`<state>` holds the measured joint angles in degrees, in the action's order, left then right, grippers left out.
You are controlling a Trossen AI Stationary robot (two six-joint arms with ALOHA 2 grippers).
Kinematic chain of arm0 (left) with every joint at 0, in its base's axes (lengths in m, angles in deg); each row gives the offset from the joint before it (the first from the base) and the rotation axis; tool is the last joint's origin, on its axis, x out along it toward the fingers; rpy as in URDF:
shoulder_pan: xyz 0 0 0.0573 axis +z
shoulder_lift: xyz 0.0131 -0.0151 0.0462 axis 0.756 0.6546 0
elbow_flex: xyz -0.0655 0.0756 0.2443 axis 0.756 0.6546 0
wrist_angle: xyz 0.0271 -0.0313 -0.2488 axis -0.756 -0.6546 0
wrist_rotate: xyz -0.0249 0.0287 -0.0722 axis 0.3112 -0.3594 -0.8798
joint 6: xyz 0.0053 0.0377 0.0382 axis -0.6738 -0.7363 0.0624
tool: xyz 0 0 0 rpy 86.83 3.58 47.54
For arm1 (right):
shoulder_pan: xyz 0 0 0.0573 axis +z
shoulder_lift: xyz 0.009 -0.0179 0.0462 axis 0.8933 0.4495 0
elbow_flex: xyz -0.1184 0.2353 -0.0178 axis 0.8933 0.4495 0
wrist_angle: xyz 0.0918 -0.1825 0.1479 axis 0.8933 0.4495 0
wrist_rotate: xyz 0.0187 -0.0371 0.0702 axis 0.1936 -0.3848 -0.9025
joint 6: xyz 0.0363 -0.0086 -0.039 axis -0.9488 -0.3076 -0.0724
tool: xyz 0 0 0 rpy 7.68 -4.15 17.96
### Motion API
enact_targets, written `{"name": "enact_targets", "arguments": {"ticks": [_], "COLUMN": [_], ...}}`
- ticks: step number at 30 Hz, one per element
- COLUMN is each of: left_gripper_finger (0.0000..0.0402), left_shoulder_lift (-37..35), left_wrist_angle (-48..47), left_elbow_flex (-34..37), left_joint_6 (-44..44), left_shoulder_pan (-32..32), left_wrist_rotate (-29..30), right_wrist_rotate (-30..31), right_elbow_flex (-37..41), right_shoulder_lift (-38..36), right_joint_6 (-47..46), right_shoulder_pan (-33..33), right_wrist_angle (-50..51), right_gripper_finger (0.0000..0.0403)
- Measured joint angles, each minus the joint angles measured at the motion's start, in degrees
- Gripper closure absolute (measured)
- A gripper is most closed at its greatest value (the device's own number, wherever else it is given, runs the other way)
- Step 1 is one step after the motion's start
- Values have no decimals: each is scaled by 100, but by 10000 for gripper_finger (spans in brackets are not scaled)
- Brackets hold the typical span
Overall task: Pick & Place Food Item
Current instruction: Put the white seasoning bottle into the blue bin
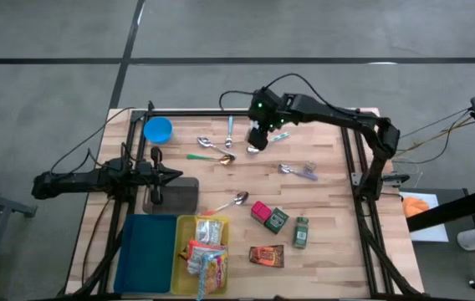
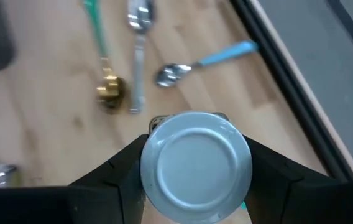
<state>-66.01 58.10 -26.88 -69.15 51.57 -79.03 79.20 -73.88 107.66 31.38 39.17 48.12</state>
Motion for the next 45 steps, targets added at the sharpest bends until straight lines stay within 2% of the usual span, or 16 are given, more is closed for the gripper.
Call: {"name": "enact_targets", "arguments": {"ticks": [15,28,38,45], "left_gripper_finger": [391,391,391,391], "left_shoulder_lift": [0,0,0,2], "left_wrist_angle": [1,-1,1,1], "left_elbow_flex": [0,1,1,1], "left_joint_6": [0,-1,-1,1], "left_shoulder_pan": [1,2,0,2], "left_wrist_rotate": [1,0,2,2], "right_wrist_rotate": [122,-48,-41,-17], "right_elbow_flex": [-206,-228,-59,-61], "right_shoulder_lift": [-13,-11,23,586], "right_joint_6": [-415,-517,-1161,-1629], "right_shoulder_pan": [1469,2429,2927,3181], "right_wrist_angle": [-199,-420,-388,-342], "right_gripper_finger": [208,209,209,209]}}
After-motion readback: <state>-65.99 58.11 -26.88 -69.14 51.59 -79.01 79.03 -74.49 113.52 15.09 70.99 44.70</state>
